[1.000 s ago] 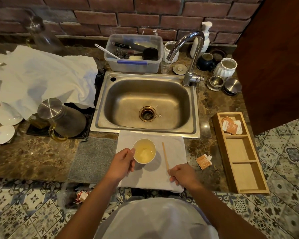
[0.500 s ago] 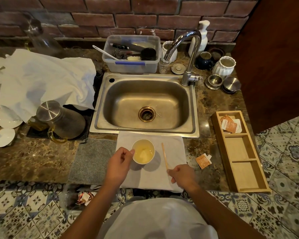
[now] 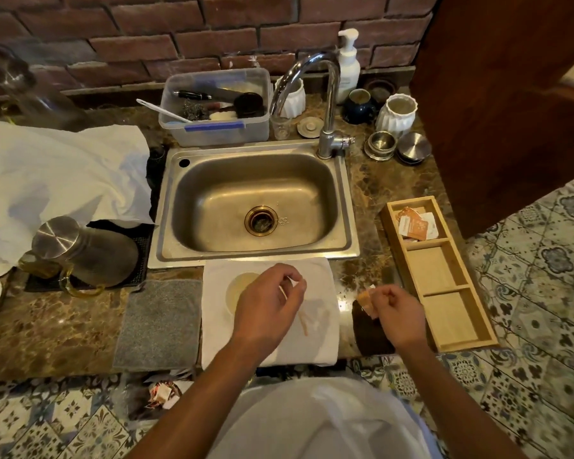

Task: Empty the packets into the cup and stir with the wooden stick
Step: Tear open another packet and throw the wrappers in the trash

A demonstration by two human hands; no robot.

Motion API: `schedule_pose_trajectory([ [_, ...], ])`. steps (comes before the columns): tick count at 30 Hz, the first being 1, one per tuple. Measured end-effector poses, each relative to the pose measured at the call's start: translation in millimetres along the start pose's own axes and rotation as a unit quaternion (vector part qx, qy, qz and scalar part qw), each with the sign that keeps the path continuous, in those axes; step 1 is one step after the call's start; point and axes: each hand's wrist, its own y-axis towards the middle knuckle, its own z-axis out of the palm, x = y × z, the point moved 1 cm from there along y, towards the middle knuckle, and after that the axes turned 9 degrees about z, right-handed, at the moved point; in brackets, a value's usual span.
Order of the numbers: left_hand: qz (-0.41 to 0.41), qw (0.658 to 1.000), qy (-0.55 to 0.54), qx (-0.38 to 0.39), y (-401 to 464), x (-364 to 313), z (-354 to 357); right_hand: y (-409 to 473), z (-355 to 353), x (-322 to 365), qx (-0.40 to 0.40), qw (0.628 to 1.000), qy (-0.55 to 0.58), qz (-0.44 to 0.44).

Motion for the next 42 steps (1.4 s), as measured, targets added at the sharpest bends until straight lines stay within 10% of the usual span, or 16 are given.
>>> schedule_pose_trajectory([
  [14, -0.017, 0.977, 0.128, 0.170, 50, 15, 145, 44, 1, -34, 0.046, 0.991, -0.111, 0.055],
  [42, -0.060, 0.936, 0.255, 0.235, 67, 32, 213, 68, -12, -4, 0.095, 0.940, -0.328, 0.020],
])
